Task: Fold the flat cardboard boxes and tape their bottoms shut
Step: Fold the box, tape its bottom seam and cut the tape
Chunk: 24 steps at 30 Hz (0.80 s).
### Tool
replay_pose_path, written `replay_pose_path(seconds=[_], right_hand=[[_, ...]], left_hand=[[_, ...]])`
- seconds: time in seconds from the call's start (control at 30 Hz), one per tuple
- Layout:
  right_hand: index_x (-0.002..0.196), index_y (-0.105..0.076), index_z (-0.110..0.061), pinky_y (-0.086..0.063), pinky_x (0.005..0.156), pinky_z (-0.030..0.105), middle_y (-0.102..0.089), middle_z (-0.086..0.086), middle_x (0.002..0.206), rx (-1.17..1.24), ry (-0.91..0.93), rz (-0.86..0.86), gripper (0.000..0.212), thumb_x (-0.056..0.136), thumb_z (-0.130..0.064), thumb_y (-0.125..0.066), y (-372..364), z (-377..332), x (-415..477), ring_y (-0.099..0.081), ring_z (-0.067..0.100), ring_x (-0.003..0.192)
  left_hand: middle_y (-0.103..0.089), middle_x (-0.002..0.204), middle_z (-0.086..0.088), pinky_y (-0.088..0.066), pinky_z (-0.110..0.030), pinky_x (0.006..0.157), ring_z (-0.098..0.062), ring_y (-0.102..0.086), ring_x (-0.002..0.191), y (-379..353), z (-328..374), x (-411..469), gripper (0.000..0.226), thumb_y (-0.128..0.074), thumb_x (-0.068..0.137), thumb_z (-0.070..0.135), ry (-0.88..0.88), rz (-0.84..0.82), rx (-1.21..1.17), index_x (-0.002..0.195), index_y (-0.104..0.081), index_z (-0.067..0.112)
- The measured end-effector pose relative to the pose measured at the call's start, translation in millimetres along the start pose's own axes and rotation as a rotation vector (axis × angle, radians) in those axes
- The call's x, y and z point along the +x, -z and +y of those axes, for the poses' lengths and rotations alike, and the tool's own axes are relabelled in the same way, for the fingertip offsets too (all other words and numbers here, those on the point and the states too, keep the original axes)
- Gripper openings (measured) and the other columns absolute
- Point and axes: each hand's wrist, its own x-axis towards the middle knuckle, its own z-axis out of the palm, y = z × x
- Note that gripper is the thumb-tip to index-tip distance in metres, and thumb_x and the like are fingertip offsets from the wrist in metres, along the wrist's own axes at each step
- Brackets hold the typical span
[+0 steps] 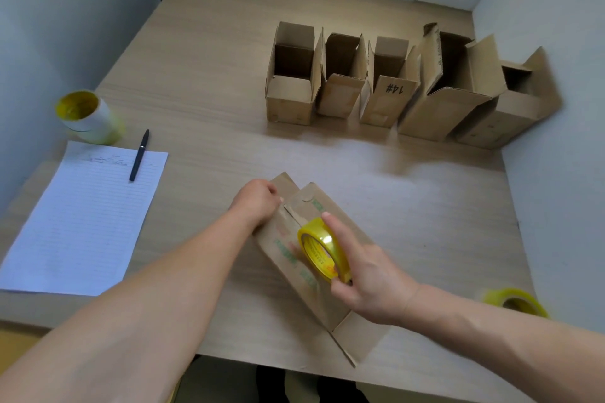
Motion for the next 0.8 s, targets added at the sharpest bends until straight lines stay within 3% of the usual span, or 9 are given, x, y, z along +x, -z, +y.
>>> replay_pose_path(seconds=[0.07, 0.1, 0.17, 0.23, 0.33, 0.43, 0.6, 0.73, 0.8], right_hand=[[0.147, 0.013, -0.054, -0.048, 0.071, 0.035, -0.051, 0.001, 0.09, -0.005, -0.01, -0.014, 0.098, 0.081, -0.03, -0.056, 1.3, 0.5, -0.2, -0.054, 0.03, 0.073], [0.147, 0.013, -0.054, -0.049, 0.072, 0.036, -0.052, 0.002, 0.091, -0.01, -0.018, -0.024, 0.098, 0.082, -0.029, -0.056, 1.8, -0.1, -0.3, -0.055, 0.031, 0.075], [0.146, 0.014, -0.054, -0.049, 0.075, 0.037, -0.056, 0.005, 0.096, -0.014, -0.034, -0.031, 0.098, 0.082, -0.029, -0.056, 3.5, 0.0, 0.7, -0.056, 0.032, 0.079], [0.147, 0.014, -0.054, -0.05, 0.077, 0.039, -0.061, 0.011, 0.104, -0.015, -0.034, -0.021, 0.099, 0.08, -0.031, -0.055, 4.2, 0.9, 2.0, -0.058, 0.035, 0.084], [0.147, 0.014, -0.055, -0.05, 0.079, 0.04, -0.063, 0.015, 0.109, -0.015, -0.04, -0.012, 0.099, 0.079, -0.032, -0.054, 2.7, -0.9, 2.6, -0.059, 0.036, 0.086], [0.146, 0.011, -0.056, -0.051, 0.082, 0.039, -0.064, 0.014, 0.113, 0.021, -0.061, 0.002, 0.099, 0.079, -0.03, -0.057, 5.2, -4.7, 0.7, -0.06, 0.034, 0.088], [0.154, 0.004, -0.045, -0.043, 0.079, 0.03, -0.056, 0.005, 0.098, 0.009, -0.149, 0.006, 0.096, 0.087, -0.028, -0.062, 15.2, -11.3, -4.7, -0.057, 0.031, 0.089], [0.155, -0.007, -0.039, -0.036, 0.073, 0.028, -0.059, 0.007, 0.095, -0.025, -0.158, 0.04, 0.087, 0.087, -0.032, -0.06, 18.2, -18.2, -11.8, -0.052, 0.029, 0.083], [0.154, -0.013, -0.037, -0.035, 0.072, 0.029, -0.06, 0.006, 0.094, -0.099, -0.121, 0.044, 0.08, 0.088, -0.032, -0.058, 20.0, -16.8, -20.3, -0.053, 0.03, 0.082]], left_hand=[[-0.063, 0.129, -0.009, -0.048, -0.036, 0.097, -0.029, -0.059, 0.118, 6.4, -4.8, -2.0, 0.051, -0.072, 0.084, 0.041, 0.065, 0.018, 0.074, 0.127, -0.058, 0.018], [-0.062, 0.131, -0.008, -0.047, -0.036, 0.096, -0.03, -0.058, 0.121, 8.1, -6.5, -6.1, 0.053, -0.071, 0.084, 0.041, 0.055, 0.092, 0.102, 0.13, -0.057, 0.019], [-0.068, 0.119, -0.007, -0.048, -0.035, 0.087, -0.03, -0.061, 0.112, 5.0, -1.5, -19.7, 0.03, -0.061, 0.089, 0.034, -0.084, 0.288, 0.061, 0.116, -0.067, 0.022], [-0.07, 0.111, -0.005, -0.05, -0.037, 0.081, -0.03, -0.063, 0.105, -7.4, 5.8, -39.6, 0.034, -0.045, 0.089, 0.036, -0.248, 0.378, -0.008, 0.104, -0.072, 0.022], [-0.063, 0.131, 0.004, -0.045, -0.041, 0.099, -0.024, -0.056, 0.121, -29.6, -0.3, -64.1, 0.048, -0.033, 0.09, 0.038, -0.26, 0.269, 0.008, 0.123, -0.066, 0.031], [-0.041, 0.153, 0.014, -0.025, -0.043, 0.116, -0.018, -0.032, 0.143, -40.3, -13.2, -70.3, 0.062, -0.021, 0.086, 0.044, -0.221, 0.215, 0.054, 0.141, -0.05, 0.039], [-0.02, 0.161, 0.02, -0.008, -0.053, 0.119, -0.017, -0.007, 0.151, -41.3, -11.1, -72.1, 0.048, -0.021, 0.104, 0.048, -0.209, 0.164, 0.127, 0.151, -0.031, 0.042], [-0.007, 0.164, 0.02, -0.003, -0.056, 0.119, -0.019, 0.002, 0.153, -32.5, -4.8, -70.8, 0.054, -0.017, 0.103, 0.053, -0.178, 0.051, 0.185, 0.155, -0.009, 0.042], [-0.002, 0.164, 0.018, -0.002, -0.058, 0.119, -0.021, 0.006, 0.152, -30.3, -0.2, -70.7, 0.054, -0.015, 0.103, 0.054, -0.157, 0.006, 0.218, 0.155, -0.006, 0.043]])
